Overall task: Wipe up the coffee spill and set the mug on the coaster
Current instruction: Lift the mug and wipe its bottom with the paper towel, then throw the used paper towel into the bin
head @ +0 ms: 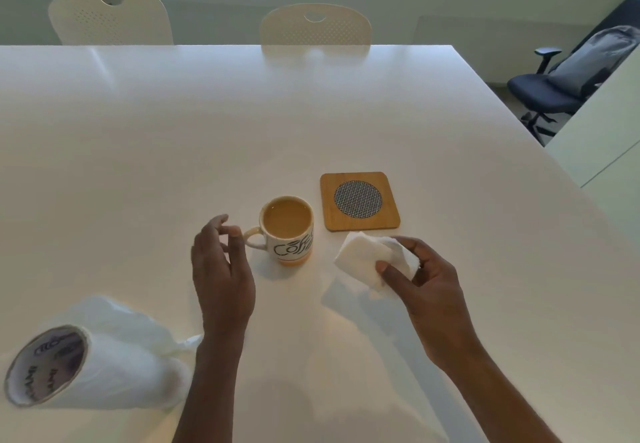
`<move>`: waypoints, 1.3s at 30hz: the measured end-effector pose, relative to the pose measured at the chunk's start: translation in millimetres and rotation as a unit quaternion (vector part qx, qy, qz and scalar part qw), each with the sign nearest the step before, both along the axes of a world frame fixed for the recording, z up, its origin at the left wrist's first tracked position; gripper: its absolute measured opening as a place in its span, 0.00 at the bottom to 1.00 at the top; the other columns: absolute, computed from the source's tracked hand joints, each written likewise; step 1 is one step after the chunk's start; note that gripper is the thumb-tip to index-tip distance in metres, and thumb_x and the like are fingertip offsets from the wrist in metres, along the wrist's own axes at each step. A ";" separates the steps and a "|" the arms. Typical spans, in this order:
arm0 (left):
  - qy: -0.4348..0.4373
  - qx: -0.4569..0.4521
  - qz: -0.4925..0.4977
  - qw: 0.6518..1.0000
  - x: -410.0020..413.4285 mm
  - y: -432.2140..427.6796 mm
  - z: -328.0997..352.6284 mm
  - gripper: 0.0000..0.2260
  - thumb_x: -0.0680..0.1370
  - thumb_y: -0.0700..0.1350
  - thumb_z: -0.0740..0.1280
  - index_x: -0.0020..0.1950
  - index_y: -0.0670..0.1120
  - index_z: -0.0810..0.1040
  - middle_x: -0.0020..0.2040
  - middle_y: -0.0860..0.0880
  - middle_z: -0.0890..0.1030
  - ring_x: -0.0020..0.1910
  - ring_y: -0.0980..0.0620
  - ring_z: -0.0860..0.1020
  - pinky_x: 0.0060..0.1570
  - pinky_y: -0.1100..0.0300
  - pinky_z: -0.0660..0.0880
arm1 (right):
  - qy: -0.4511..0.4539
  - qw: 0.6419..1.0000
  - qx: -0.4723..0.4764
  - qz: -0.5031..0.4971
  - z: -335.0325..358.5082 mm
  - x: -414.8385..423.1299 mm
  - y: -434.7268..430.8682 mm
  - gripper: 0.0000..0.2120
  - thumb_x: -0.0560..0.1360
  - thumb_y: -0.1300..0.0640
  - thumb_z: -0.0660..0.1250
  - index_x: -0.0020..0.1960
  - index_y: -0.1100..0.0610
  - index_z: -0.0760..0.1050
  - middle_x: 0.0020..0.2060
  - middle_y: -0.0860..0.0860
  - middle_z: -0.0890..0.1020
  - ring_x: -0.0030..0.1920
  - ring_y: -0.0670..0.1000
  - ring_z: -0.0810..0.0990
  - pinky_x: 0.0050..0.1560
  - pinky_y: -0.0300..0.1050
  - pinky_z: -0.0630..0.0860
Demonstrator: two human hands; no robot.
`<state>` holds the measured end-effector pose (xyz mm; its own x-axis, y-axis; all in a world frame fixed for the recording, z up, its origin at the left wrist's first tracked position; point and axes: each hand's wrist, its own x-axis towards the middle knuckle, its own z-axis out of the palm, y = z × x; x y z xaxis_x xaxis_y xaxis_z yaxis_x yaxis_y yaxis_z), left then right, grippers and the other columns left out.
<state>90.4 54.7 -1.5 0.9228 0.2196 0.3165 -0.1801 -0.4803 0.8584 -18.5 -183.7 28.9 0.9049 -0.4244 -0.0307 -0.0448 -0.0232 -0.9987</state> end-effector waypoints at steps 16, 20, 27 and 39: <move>-0.147 0.032 -0.211 0.966 -84.5 -94.6 30.5 0.23 0.86 0.44 0.63 0.80 0.39 0.69 0.81 0.43 0.70 0.81 0.46 0.67 0.74 0.40 0.71 | -0.067 0.993 0.019 -0.098 -3.0 -52.4 0.4 0.15 0.78 0.64 0.76 0.59 0.46 0.85 0.52 0.45 0.90 0.50 0.48 0.89 0.47 0.35 0.83; -0.115 0.056 -0.280 0.951 -103.8 -135.8 30.7 0.25 0.87 0.46 0.62 0.83 0.43 0.65 0.84 0.47 0.66 0.84 0.51 0.62 0.81 0.54 0.63 | -0.092 0.984 0.024 -0.148 -0.5 -80.6 -27.9 0.19 0.78 0.65 0.76 0.66 0.49 0.84 0.58 0.43 0.89 0.54 0.47 0.89 0.49 0.36 0.84; -0.094 0.081 -0.355 0.927 -159.7 -232.4 32.3 0.24 0.88 0.50 0.57 0.84 0.48 0.63 0.84 0.54 0.63 0.83 0.58 0.60 0.81 0.60 0.60 | -0.131 0.958 0.030 -0.252 -5.9 -155.6 -111.1 0.14 0.79 0.67 0.75 0.59 0.51 0.88 0.53 0.44 0.91 0.55 0.46 0.89 0.52 0.34 0.83; -0.050 0.093 -0.508 0.855 -307.6 -445.8 12.7 0.25 0.87 0.48 0.59 0.84 0.48 0.63 0.85 0.52 0.63 0.84 0.51 0.61 0.80 0.42 0.66 | -0.115 0.883 -0.027 -0.454 -39.8 -320.7 -296.1 0.13 0.83 0.50 0.66 0.63 0.48 0.86 0.63 0.45 0.84 0.65 0.50 0.84 0.59 0.44 0.83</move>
<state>-217.2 -391.1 11.1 0.5732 -0.7422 0.3473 -0.6532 -0.1579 0.7405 -339.2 -479.7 -10.9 0.1711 -0.9735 0.1520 0.1354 -0.1296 -0.9823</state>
